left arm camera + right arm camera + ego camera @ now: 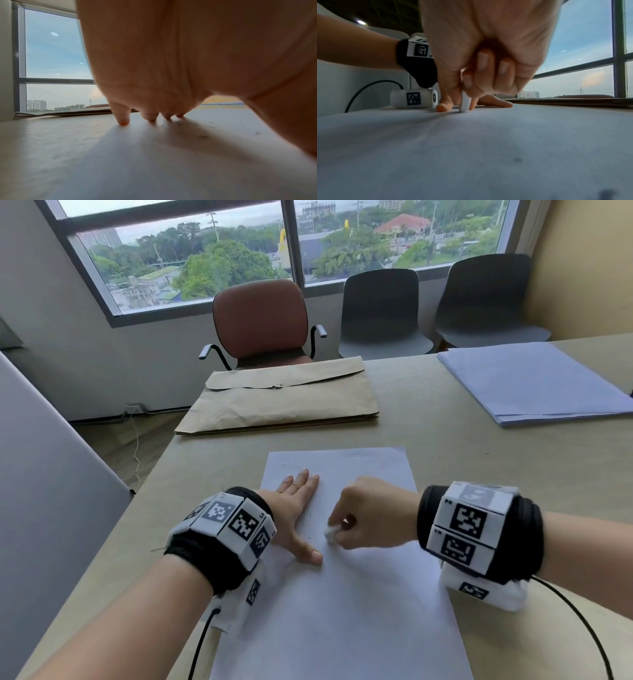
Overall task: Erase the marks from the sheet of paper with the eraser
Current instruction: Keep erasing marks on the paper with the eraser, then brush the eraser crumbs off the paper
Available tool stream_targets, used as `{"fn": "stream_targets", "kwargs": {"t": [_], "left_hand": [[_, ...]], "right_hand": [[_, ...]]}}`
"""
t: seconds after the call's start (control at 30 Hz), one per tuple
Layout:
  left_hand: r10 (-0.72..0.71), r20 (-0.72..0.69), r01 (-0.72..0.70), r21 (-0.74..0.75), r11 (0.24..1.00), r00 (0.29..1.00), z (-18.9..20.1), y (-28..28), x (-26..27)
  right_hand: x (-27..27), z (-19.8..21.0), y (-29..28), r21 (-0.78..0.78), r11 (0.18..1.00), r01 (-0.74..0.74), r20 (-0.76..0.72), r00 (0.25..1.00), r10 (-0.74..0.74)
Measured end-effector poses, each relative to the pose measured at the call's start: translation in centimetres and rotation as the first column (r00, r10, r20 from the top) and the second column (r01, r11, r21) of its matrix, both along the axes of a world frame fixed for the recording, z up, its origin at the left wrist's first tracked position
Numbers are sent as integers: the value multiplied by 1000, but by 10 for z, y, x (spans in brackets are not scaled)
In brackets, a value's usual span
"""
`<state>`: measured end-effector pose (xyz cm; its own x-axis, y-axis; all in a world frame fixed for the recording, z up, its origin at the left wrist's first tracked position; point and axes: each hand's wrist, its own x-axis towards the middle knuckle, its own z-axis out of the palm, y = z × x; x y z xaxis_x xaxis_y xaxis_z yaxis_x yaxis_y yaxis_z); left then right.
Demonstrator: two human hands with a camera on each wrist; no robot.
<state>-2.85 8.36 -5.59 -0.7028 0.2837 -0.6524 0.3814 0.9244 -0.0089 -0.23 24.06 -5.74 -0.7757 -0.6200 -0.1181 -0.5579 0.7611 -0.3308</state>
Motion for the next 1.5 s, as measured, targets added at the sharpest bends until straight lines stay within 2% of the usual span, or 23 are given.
{"fn": "stream_targets", "kwargs": {"t": [0.07, 0.2, 0.27, 0.33, 0.4, 0.53, 0.57, 0.7, 0.77, 0.83, 0.9, 0.97, 1.0, 1.03, 1.07, 1.13, 1.23, 1.3, 1.37, 1.4, 1.43, 1.5], "left_hand": [[-2, 2, 2, 2, 1000, 1000, 1, 0, 0], [2, -3, -2, 17, 1000, 1000, 1, 0, 0], [0, -8, 1, 18, 1000, 1000, 1, 0, 1], [-5, -6, 5, 18, 1000, 1000, 0, 0, 1], [-3, -1, 3, 24, 1000, 1000, 1, 0, 1], [7, -5, -6, 38, 999, 1000, 2, 0, 2], [10, -4, -9, 41, 999, 1000, 1, 0, 2], [8, 0, -8, 66, 998, 1000, -2, -3, 2], [1, -2, 0, 102, 995, 1000, -2, -4, 2], [18, -6, -17, 194, 981, 1000, 1, -10, 0], [87, -13, -78, 341, 937, 996, 9, -20, -6], [170, -67, -122, 448, 885, 983, 19, -31, -12], [199, -101, -131, 461, 878, 975, 21, -36, -16], [208, -130, -131, 440, 888, 970, 22, -40, -19], [198, -145, -128, 389, 912, 969, 21, -43, -22], [167, -138, -123, 283, 951, 976, 17, -46, -25], [164, -104, -131, 270, 954, 981, 11, -51, -27], [155, -106, -121, 276, 954, 982, 10, -54, -27], [140, -132, -101, 263, 959, 981, 7, -55, -26], [131, -150, -90, 254, 963, 980, 5, -54, -25], [119, -163, -77, 245, 967, 979, 4, -54, -25], [105, -171, -62, 239, 969, 980, 3, -54, -27]], "right_hand": [[-7, 0, 2, -15, 999, 47, -6, 999, -47], [-29, 2, 5, 18, 958, 286, -122, 952, -282], [-26, 2, -1, 32, 972, 234, -154, 962, -226], [-15, 2, -7, 56, 994, 95, -87, 992, -90], [-10, 1, -9, 29, 999, 44, -40, 998, -43], [-28, 2, 1, 30, 964, 265, -162, 953, -257], [-29, 1, 3, 29, 962, 270, -182, 948, -261], [-21, -4, 8, -64, 995, 82, -9, 997, -82], [-23, 1, 14, -164, 970, 177, 97, 982, -163], [-32, 13, 24, -320, 861, 395, 220, 915, -337], [-39, 31, 34, -486, 611, 625, 451, 778, -437], [-39, 47, 37, -534, 315, 784, 689, 620, -375], [-36, 51, 34, -520, 199, 831, 778, 556, -292], [-32, 51, 29, -490, 121, 863, 841, 505, -194], [-26, 48, 21, -452, 83, 888, 883, 459, -96], [-10, 35, -2, -370, 88, 925, 929, 365, 66], [15, 9, -42, -265, 224, 938, 946, 208, 250], [24, -9, -64, -234, 326, 916, 941, 129, 313], [21, -19, -72, -218, 338, 916, 941, 105, 323], [15, -21, -71, -215, 290, 932, 944, 122, 306], [6, -23, -67, -214, 199, 956, 951, 158, 267], [-16, -21, -52, -234, -110, 966, 959, 248, 136]]}}
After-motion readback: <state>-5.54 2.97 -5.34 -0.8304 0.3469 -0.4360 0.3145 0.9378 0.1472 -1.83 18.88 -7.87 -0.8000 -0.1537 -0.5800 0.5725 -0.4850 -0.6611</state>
